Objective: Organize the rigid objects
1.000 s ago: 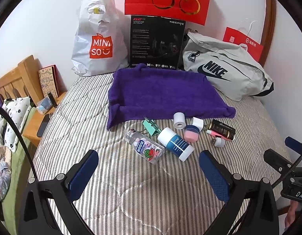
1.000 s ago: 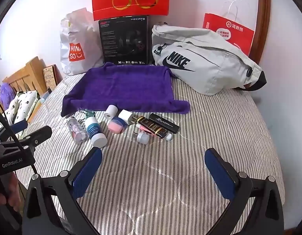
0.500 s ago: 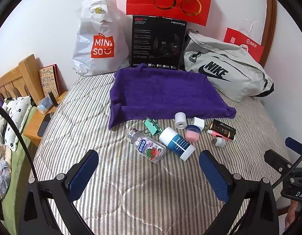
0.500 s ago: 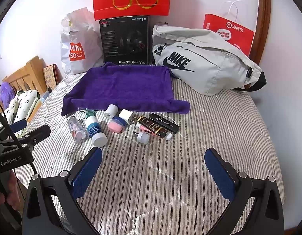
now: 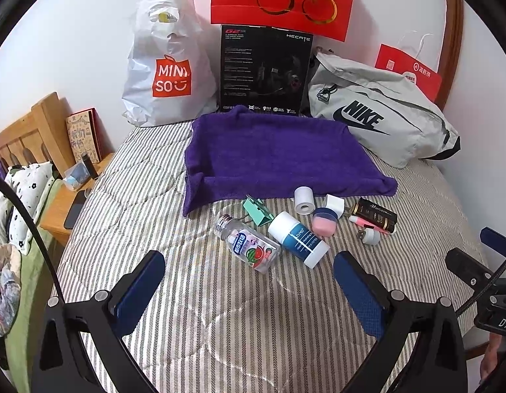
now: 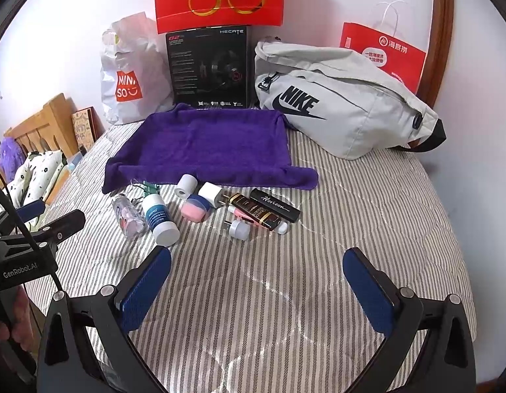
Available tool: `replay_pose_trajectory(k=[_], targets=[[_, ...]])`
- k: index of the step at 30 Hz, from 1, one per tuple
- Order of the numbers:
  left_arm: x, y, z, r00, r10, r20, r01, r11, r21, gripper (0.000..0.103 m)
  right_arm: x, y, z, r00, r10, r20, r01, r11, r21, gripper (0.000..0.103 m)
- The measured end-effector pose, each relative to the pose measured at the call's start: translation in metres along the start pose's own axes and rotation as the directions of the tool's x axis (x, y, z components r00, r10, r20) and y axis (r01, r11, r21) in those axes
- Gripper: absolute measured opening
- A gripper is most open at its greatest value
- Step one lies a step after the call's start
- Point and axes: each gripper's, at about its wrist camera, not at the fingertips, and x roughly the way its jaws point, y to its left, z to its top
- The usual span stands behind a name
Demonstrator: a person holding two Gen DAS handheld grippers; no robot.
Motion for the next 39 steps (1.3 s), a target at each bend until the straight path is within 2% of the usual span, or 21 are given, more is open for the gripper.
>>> replay_pose_trajectory(k=[10, 22, 27, 39], targets=[[-0.0001, -0.0004, 0.0, 1.0, 0.004, -0.005, -0.004, 1.0, 0.001, 0.103, 0.0006, -0.001, 0.0, 1.0, 0.001, -0.004, -0.001, 1.0, 0.007, 0.103], [-0.0001, 0.0002, 0.0007, 1.0, 0.004, -0.004, -0.003, 1.0, 0.005, 0.103, 0.0023, -0.004, 0.0005, 0.998, 0.051, -0.045, -0.049, 0.997, 0.059, 0.103], [0.0, 0.0012, 0.0015, 1.0, 0.004, -0.006, -0.004, 1.0, 0.004, 0.103, 0.0019, -0.0037, -0.0002, 0.999, 0.031, -0.016, -0.03, 0.999, 0.039, 0.103], [-0.0021, 0.0021, 0.0029, 1.0, 0.005, -0.001, -0.005, 1.0, 0.01, 0.103, 0.0002, -0.0053, -0.0004, 0.999, 0.038, 0.009, -0.039, 0.998, 0.049, 0.103]])
